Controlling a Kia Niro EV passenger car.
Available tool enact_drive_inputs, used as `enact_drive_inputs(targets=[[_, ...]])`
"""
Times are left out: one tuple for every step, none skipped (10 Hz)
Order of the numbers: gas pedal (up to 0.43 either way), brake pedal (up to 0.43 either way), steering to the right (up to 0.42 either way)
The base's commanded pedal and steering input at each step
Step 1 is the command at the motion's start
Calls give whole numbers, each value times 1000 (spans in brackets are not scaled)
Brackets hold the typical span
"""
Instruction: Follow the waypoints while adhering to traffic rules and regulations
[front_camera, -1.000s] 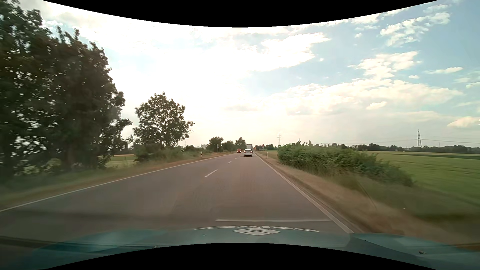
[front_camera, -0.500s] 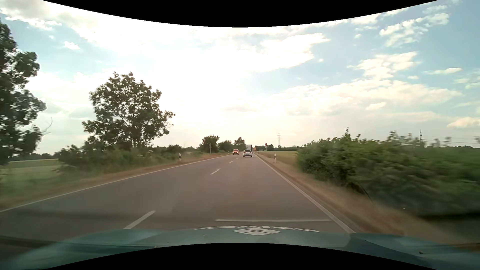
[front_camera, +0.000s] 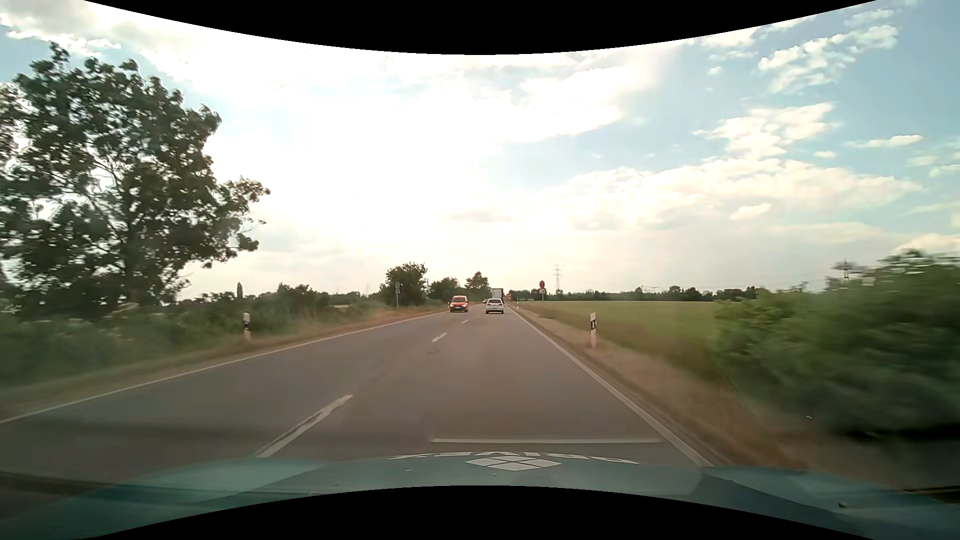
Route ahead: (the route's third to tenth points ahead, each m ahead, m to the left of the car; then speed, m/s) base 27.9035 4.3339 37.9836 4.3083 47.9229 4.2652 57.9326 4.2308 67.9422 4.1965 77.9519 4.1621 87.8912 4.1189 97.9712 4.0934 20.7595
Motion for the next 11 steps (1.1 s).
enact_drive_inputs(targets=[[197,0,0],[197,0,0],[197,0,0],[197,0,0],[189,0,0],[189,0,0],[189,0,0],[189,0,0],[189,0,0],[189,0,0],[189,0,0]])
